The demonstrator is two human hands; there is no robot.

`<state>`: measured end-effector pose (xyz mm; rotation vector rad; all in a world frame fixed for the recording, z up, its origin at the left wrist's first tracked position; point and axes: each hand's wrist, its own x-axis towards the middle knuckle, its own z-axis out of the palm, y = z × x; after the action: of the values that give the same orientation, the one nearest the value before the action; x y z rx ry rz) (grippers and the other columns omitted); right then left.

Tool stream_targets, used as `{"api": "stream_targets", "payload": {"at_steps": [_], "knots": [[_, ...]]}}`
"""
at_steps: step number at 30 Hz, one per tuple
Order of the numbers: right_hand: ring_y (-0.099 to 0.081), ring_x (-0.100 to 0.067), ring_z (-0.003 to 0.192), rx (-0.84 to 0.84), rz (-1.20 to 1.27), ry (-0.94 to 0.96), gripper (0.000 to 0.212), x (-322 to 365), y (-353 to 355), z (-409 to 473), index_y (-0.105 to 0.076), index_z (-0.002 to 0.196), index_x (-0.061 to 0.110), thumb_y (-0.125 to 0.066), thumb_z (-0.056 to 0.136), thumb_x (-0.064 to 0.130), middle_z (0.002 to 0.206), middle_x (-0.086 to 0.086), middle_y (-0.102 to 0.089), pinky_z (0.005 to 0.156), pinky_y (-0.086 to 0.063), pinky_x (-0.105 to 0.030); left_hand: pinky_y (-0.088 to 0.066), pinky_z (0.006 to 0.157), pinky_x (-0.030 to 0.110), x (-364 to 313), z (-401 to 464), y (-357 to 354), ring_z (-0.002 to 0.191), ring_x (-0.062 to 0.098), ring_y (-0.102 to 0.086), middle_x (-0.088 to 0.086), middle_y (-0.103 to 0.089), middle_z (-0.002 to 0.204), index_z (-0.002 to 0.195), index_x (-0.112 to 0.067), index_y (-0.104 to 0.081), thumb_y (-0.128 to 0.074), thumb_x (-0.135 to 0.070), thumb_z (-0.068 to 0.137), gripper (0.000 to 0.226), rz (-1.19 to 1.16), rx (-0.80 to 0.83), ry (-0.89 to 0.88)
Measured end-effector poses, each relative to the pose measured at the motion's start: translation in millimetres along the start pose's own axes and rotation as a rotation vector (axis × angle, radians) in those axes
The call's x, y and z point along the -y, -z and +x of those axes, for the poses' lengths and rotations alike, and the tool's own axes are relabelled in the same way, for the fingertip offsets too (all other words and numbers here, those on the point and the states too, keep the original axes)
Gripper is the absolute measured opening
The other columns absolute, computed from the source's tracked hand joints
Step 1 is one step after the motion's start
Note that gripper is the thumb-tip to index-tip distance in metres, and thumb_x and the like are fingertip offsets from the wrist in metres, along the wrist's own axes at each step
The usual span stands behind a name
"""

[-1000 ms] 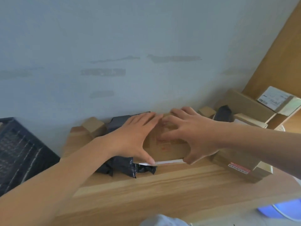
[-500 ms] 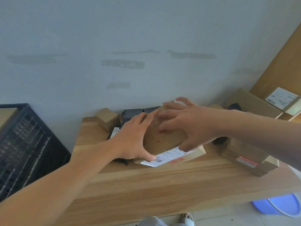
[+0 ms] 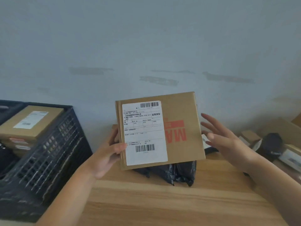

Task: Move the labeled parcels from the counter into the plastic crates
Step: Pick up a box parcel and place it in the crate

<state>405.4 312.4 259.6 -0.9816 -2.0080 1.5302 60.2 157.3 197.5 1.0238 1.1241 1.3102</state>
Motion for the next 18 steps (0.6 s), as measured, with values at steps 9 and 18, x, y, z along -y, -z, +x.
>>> {"api": "stream_targets", "payload": {"at_steps": [9,18], "knots": [[-0.055,-0.030,0.139,0.134,0.227,0.028,0.097,-18,-13,-22,-0.040,0.156,0.042,-0.084,0.071,0.061,0.155,-0.002,-0.054,0.111,-0.043,-0.060,-0.048,0.112,0.048,24,1,-15,0.144,0.034,-0.049,0.007,-0.050,0.158,0.160,-0.032,-0.030,-0.091,-0.043,0.075,0.105,-0.098,0.111,0.032],[-0.058,-0.034,0.135,0.070,0.304,0.037,0.078,-35,7,-38,-0.044,0.154,0.040,-0.069,0.081,0.041,0.153,-0.004,-0.055,0.109,-0.044,-0.063,-0.053,0.106,0.043,33,16,-44,0.142,0.034,-0.052,0.010,-0.053,0.155,0.156,-0.031,-0.042,-0.089,-0.036,0.079,0.091,-0.172,0.148,0.040]]}}
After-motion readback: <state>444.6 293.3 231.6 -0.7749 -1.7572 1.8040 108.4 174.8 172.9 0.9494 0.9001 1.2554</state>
